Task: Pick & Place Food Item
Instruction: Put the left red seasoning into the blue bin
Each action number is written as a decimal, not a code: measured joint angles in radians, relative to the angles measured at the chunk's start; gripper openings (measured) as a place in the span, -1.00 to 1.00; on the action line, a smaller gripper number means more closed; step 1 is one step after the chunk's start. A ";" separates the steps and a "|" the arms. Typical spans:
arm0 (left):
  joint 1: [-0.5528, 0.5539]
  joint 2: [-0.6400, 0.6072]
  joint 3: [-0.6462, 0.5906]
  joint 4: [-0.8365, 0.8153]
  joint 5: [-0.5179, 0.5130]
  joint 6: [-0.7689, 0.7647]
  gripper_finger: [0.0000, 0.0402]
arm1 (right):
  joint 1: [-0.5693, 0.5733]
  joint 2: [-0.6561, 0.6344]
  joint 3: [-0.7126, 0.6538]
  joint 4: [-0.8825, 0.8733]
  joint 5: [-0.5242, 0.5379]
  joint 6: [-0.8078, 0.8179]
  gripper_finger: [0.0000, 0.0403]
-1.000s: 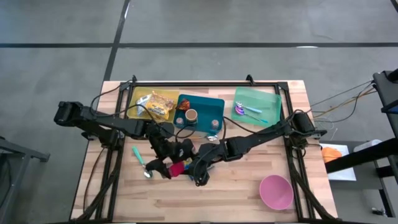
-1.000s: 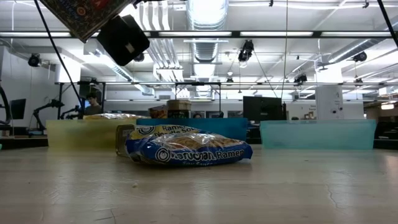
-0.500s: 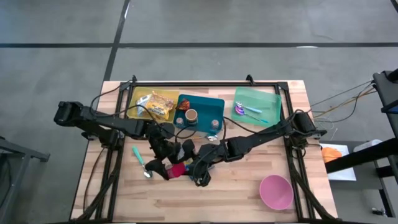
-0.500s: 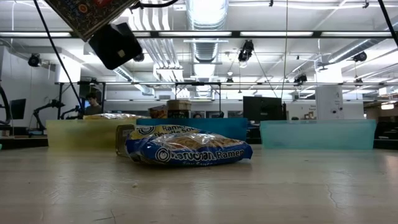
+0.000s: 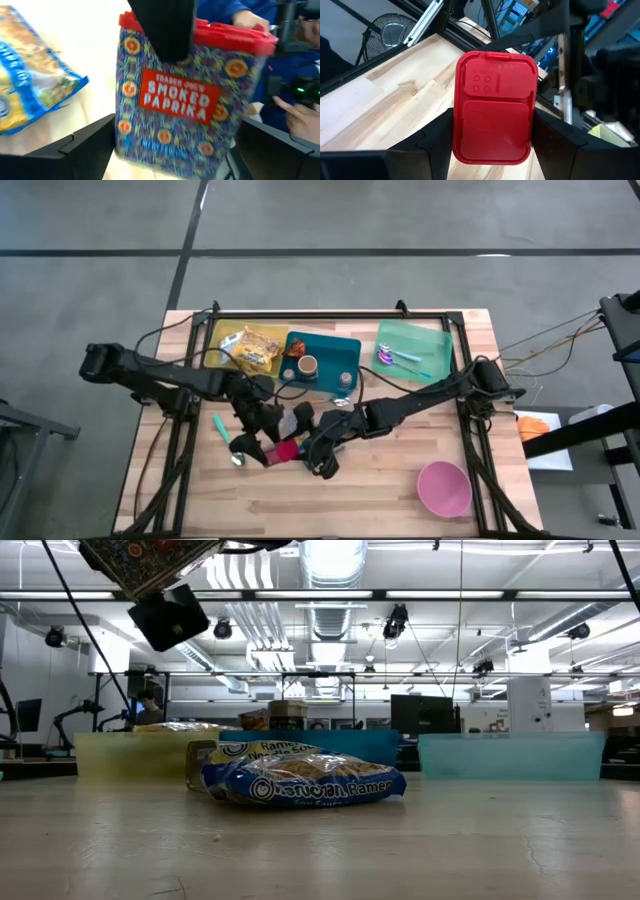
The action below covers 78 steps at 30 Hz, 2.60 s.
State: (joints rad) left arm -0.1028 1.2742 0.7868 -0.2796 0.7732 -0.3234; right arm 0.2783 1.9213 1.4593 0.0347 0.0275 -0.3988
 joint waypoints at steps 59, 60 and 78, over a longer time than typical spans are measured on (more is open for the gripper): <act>0.007 -0.541 -0.142 -0.211 -1.428 0.066 0.93 | -0.631 -0.134 0.010 -0.723 0.077 0.657 0.06; 0.007 -0.555 -0.151 -0.210 -1.428 0.066 0.93 | -0.632 -0.122 0.010 -0.724 0.076 0.654 0.06; 0.009 -0.603 -0.185 -0.188 -1.432 0.089 0.93 | -0.674 0.086 0.230 -0.879 0.016 0.600 0.06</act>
State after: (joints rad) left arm -0.0940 0.6712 0.6014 -0.4673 -0.6586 -0.2343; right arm -0.3954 2.0068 1.6889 -0.8445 0.0437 0.2007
